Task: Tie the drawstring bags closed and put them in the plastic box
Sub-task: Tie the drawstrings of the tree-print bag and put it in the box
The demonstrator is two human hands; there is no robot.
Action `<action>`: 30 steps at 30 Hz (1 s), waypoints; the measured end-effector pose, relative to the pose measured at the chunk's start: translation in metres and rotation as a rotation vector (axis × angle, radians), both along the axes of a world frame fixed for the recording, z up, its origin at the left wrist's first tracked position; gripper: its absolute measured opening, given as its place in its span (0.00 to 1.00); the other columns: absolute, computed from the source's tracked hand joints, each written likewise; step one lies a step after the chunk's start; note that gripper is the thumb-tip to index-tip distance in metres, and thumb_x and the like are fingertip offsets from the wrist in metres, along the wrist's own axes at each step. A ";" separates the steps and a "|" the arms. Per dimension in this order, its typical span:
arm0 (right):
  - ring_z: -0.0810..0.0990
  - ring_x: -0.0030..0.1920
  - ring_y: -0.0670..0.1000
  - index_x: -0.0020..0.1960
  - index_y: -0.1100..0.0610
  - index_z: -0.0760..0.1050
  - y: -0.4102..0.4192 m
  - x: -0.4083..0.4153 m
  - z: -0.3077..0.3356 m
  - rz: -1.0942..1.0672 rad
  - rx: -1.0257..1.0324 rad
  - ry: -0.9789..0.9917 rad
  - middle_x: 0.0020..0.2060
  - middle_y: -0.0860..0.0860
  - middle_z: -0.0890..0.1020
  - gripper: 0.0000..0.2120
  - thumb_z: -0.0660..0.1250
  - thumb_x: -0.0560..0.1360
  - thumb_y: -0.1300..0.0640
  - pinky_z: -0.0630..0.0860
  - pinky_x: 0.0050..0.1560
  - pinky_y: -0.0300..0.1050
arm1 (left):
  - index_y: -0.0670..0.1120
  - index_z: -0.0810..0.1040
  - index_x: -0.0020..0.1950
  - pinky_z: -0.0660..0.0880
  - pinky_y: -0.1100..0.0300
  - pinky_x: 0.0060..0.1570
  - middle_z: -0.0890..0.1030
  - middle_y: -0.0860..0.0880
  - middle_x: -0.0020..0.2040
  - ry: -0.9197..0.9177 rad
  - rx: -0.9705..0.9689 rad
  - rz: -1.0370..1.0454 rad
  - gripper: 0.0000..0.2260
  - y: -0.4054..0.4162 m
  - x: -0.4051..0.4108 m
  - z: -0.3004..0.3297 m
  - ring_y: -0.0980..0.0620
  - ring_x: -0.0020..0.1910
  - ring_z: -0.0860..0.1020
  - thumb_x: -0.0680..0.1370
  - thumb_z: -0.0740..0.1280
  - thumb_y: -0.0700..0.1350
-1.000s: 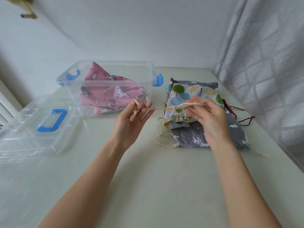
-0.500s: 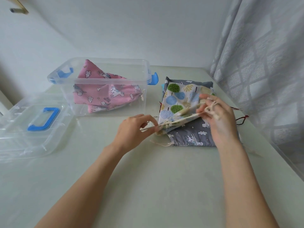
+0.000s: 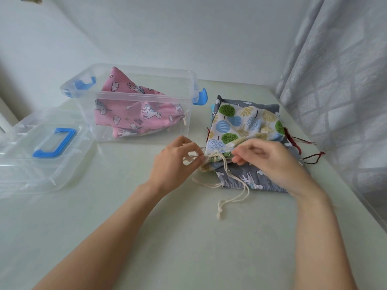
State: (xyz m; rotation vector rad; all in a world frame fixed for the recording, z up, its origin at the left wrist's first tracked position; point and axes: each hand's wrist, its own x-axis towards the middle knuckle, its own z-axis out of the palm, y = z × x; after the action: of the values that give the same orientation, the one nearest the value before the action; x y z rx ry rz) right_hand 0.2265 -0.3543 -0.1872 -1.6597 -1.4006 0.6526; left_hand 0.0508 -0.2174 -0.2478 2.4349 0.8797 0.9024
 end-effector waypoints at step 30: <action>0.74 0.27 0.36 0.48 0.66 0.77 0.034 -0.032 -0.002 0.046 0.219 0.162 0.50 0.53 0.81 0.08 0.60 0.78 0.65 0.69 0.29 0.27 | 0.53 0.80 0.39 0.78 0.52 0.42 0.81 0.55 0.32 -0.143 -0.278 0.039 0.05 -0.003 -0.003 0.008 0.53 0.34 0.80 0.74 0.68 0.51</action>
State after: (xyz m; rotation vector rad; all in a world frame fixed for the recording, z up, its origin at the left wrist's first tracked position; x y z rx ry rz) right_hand 0.1941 -0.3206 -0.1888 -1.3764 -1.3455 0.6213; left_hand 0.0474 -0.2201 -0.2394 2.0972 0.9352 0.8902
